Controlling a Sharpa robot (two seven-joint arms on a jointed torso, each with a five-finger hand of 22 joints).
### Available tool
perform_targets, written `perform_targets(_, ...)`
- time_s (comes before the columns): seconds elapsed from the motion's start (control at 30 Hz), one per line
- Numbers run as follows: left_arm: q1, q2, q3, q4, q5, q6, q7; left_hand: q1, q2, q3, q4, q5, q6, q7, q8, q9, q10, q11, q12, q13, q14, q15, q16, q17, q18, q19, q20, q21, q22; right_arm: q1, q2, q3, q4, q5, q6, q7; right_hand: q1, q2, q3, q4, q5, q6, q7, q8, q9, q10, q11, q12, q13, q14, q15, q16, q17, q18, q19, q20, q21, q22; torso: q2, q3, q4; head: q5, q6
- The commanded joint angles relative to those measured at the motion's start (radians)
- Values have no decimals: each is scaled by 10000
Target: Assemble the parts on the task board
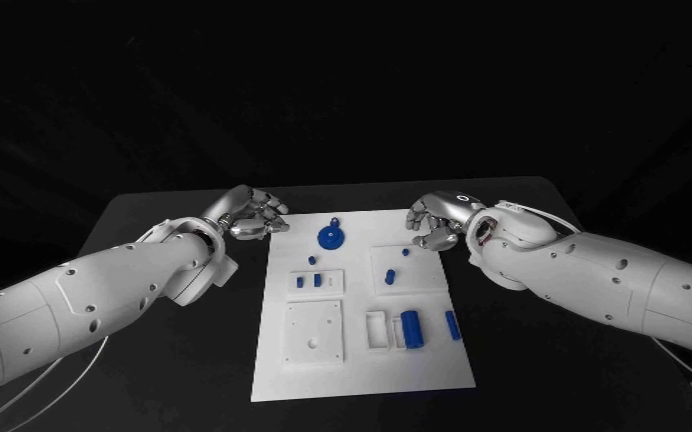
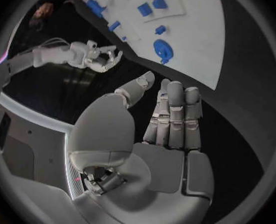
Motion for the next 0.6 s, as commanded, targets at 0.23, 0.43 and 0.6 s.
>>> perform_targets(0.23,146,-402,47,855,4016,458,716,-258,135,-149,-100,-25,-145,82,205,-67,-322,184,55,16,-538,250,-1705,-646,-74,-722,94,-1044,-492,-84,222,-243,10,-1604,496,-512,56,-330,79,118,-297,-113,25,-18,-77,209,56,-374,-282,46,47,29,-65,855,79,22,-102,24,12,-19,1,-25,8)
perform_targets(0.43,204,-471,47,981,4317,530,790,-278,149,-159,-153,-22,-215,91,310,-101,-506,318,29,-6,-770,424,-2568,-864,-201,-1017,245,-1518,-670,-140,393,-337,-54,-1973,497,-689,104,-385,117,159,-406,-116,28,-18,-106,300,58,-509,-387,31,53,42,-86,855,82,22,-134,33,17,-15,0,-20,19)
perform_targets(0.6,208,-483,47,1008,4447,579,803,-278,164,-164,-153,-20,-219,91,327,-105,-523,326,29,-8,-757,434,-2635,-865,-204,-1020,255,-1549,-676,-182,482,-381,-70,-2047,402,-761,175,-389,228,212,-536,-82,17,0,-129,423,47,-605,-468,30,42,61,-106,855,100,21,-156,45,16,-26,-6,14,-11)
